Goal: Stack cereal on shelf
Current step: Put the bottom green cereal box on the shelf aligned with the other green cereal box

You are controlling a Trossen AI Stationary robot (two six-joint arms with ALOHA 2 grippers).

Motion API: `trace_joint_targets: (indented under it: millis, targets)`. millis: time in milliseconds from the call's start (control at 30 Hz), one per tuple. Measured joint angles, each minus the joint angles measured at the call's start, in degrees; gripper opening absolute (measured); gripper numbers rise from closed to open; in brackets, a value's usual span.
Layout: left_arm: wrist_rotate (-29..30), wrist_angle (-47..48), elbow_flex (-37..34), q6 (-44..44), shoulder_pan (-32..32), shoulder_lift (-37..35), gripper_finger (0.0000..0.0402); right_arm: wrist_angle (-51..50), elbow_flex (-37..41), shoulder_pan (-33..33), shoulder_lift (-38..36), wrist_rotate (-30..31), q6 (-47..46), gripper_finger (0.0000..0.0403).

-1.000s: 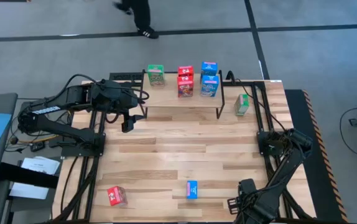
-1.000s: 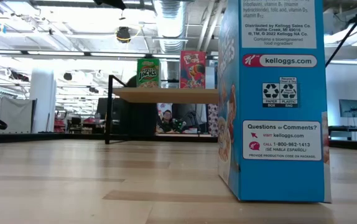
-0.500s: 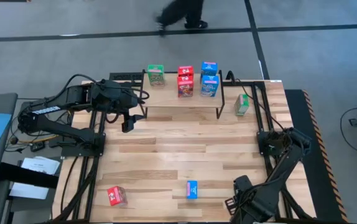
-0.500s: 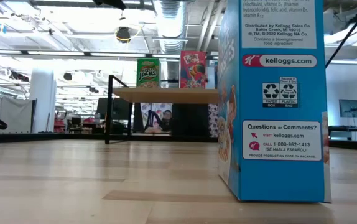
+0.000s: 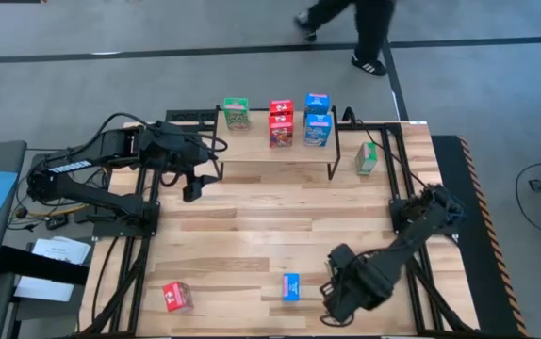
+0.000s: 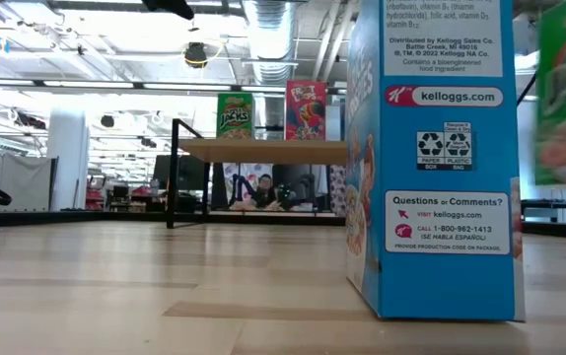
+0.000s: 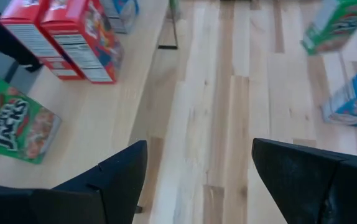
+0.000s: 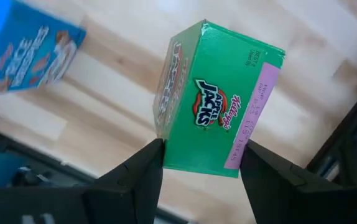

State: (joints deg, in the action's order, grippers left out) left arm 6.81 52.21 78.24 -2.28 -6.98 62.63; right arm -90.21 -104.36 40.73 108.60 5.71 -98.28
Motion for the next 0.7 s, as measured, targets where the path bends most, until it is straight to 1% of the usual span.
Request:
trace_joint_targets:
  millis: [133, 233, 433, 600, 700]
  targets:
    - [-1.6, 1.3, 0.0, 0.0, 0.0, 0.0, 0.028, 0.2, 0.0, -2.9, 0.0, 1.0, 5.0, 0.0214]
    - [-1.6, 2.1, 0.0, 0.0, 0.0, 0.0, 0.029, 0.2, 0.0, -5.2, 0.0, 2.3, 8.3, 0.0214]
    - [-1.0, 2.9, 0.0, -2.7, 0.0, 0.0, 0.0338, 0.2, 0.0, -10.8, 0.0, 3.8, 17.3, 0.0214]
    - [1.7, 3.4, 0.0, -4.2, 0.0, 0.5, 0.0386, 0.2, 0.0, -16.4, 0.0, 4.9, 26.2, 0.0214]
    - [3.0, 4.2, 0.0, -5.1, 0.0, 1.3, 0.0397, 0.2, 0.0, -20.0, 0.0, 4.9, 32.3, 0.0214]
